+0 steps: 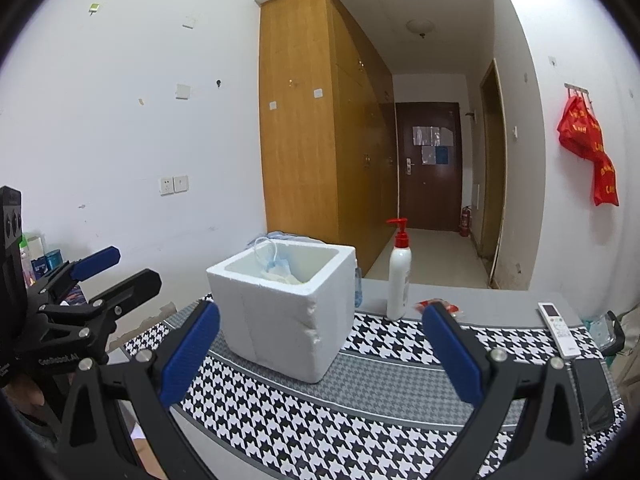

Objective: Organize soft objects

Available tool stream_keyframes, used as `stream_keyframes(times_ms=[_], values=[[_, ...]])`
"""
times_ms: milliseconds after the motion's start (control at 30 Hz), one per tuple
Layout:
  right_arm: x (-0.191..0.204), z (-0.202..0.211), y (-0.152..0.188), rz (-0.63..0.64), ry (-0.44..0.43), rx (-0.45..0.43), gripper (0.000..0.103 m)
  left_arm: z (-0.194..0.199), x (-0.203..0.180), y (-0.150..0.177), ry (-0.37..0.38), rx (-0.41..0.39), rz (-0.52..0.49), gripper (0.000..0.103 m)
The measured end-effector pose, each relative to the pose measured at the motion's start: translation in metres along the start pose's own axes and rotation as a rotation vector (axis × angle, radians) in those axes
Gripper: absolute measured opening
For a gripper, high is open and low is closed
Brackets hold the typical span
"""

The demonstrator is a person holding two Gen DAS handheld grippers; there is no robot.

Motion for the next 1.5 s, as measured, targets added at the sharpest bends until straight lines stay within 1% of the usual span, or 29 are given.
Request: stream_keyframes(times_ms=[300,500,800,1000,1133,1300,1500], values=[[-0.001,0.003,0.012,-0.002,0.010,0.011,0.103,0.001,0.000,0.014,-0.012,0.010,0.001,0.102],[0.001,0.007,0.015,-0.003,0.006,0.001,0.103,0.003,-0.004,0.020,-0.010,0.009,-0.010,0.102],[0.001,0.014,0.026,-0.014,-0.010,-0.008,0.103,0.008,0.000,0.030,-0.025,0.010,0.004,0.102],[0.002,0.017,0.032,-0.025,-0.008,-0.018,0.103,0.011,-0.005,0.034,-0.012,0.014,-0.008,0.102],[0.003,0.023,0.032,-0.027,-0.002,-0.041,0.103,0.015,-0.008,0.037,-0.012,0.011,-0.012,0.102],[0.006,0.029,0.036,-0.034,0.003,-0.040,0.103,0.023,-0.011,0.037,0.006,0.007,-0.018,0.102],[0.010,0.043,0.038,-0.031,0.014,-0.052,0.103,0.032,-0.010,0.040,-0.002,0.018,-0.016,0.102]])
Point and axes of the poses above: each gripper's, at about its wrist camera, not at the fingertips, and z roughly against the way its jaws point, x to its left, y to its underside, the point moved 9 cm from there along -z, roughly the way its jaws point, and after that the axes turned 2 degrees about x, right-handed, at the moved point
